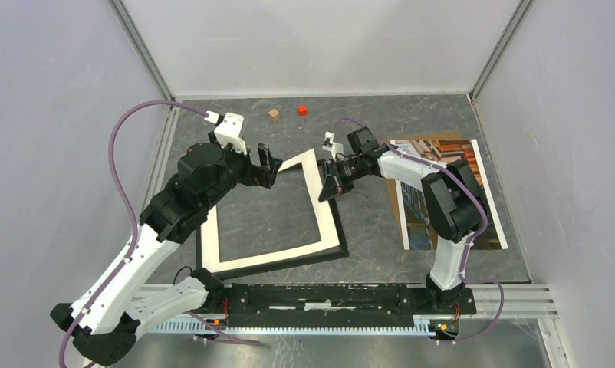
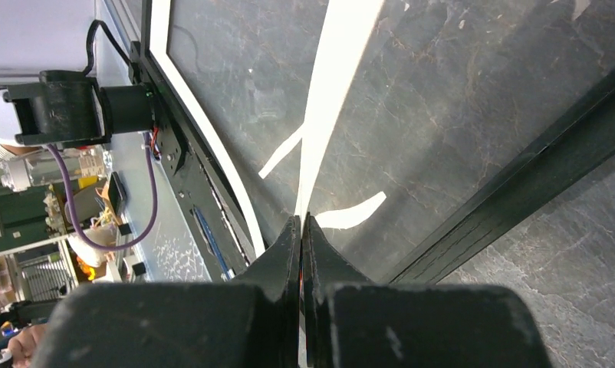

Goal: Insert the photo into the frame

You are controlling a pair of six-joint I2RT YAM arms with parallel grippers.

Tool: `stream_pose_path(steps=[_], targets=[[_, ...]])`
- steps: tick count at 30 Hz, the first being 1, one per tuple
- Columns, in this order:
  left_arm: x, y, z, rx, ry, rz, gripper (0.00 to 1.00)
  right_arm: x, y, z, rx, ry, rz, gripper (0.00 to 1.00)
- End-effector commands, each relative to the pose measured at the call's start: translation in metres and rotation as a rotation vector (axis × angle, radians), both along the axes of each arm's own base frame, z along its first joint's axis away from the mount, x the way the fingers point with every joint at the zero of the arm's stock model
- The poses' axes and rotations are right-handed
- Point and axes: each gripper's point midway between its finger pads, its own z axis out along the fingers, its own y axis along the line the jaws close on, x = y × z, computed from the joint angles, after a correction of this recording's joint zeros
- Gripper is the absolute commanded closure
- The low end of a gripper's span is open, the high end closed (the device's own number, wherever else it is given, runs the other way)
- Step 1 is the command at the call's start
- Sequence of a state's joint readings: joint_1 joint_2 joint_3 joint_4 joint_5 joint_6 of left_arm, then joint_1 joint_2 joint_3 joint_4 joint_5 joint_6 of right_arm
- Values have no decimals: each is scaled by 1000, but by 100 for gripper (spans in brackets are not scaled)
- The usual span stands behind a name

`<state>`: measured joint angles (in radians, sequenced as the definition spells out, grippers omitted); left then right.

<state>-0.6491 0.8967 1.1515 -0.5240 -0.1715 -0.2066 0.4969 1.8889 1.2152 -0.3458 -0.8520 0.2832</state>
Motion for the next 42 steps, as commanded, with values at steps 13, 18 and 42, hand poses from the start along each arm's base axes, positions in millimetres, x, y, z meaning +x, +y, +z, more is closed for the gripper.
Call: stream_pose_path(steps=[13, 18, 42], targets=[[2, -18, 4, -11, -21, -88, 0, 5, 12, 10, 12, -42, 44, 100], [1, -20, 5, -17, -18, -99, 0, 9, 15, 8, 14, -46, 32, 92], [1, -20, 3, -16, -14, -98, 0, 45, -16, 3, -207, -264, -71, 34]])
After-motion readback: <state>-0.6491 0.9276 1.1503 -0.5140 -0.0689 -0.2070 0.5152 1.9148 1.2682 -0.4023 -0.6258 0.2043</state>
